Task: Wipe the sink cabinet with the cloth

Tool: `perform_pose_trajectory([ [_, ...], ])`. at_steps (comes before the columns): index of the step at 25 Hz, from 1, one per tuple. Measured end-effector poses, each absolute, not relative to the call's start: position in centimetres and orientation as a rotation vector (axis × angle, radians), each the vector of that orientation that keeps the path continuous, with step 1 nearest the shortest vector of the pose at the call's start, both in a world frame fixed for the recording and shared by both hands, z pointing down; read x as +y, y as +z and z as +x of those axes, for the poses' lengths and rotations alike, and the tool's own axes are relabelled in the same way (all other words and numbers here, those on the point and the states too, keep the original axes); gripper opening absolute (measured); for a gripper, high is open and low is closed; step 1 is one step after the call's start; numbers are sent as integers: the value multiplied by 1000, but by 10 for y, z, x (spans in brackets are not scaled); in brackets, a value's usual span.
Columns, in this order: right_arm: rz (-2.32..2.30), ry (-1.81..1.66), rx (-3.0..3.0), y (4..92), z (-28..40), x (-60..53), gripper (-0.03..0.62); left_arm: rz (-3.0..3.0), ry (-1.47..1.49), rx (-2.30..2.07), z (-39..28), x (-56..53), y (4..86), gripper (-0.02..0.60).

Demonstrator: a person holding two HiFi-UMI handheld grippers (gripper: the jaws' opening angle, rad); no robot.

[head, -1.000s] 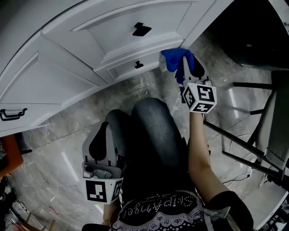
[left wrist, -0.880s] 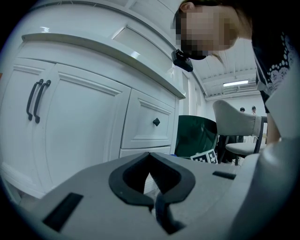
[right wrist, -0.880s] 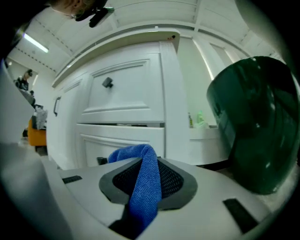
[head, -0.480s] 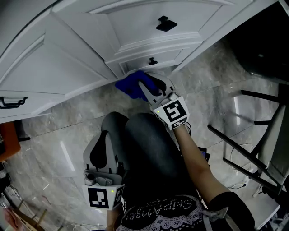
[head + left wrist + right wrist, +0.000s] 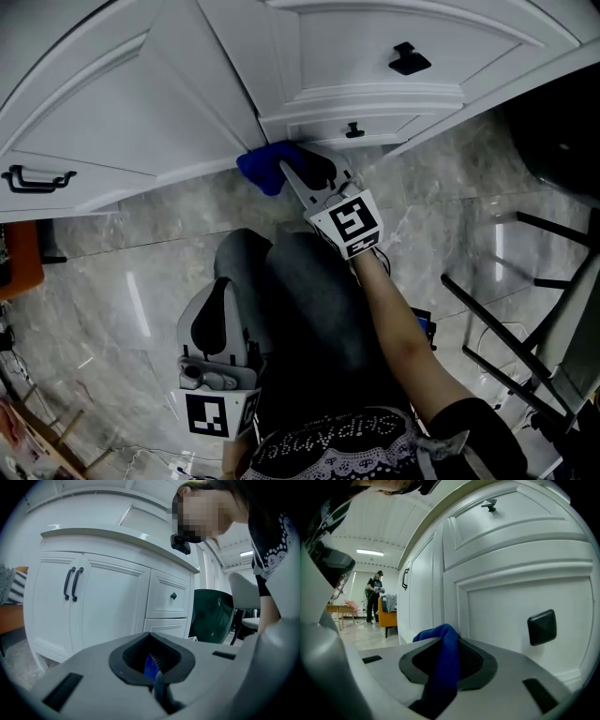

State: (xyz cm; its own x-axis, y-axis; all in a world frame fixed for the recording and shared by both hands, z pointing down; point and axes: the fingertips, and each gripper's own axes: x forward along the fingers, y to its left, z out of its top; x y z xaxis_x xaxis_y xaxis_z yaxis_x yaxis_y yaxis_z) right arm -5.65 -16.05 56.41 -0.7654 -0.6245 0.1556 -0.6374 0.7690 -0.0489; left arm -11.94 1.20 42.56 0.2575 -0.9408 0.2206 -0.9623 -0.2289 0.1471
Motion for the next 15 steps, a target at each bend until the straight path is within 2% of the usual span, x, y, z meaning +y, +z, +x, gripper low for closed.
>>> perform_pose_trajectory([
  [15, 1257, 135, -2663, 580, 8, -181, 104, 2304, 102, -1713, -108, 4, 428, 3],
])
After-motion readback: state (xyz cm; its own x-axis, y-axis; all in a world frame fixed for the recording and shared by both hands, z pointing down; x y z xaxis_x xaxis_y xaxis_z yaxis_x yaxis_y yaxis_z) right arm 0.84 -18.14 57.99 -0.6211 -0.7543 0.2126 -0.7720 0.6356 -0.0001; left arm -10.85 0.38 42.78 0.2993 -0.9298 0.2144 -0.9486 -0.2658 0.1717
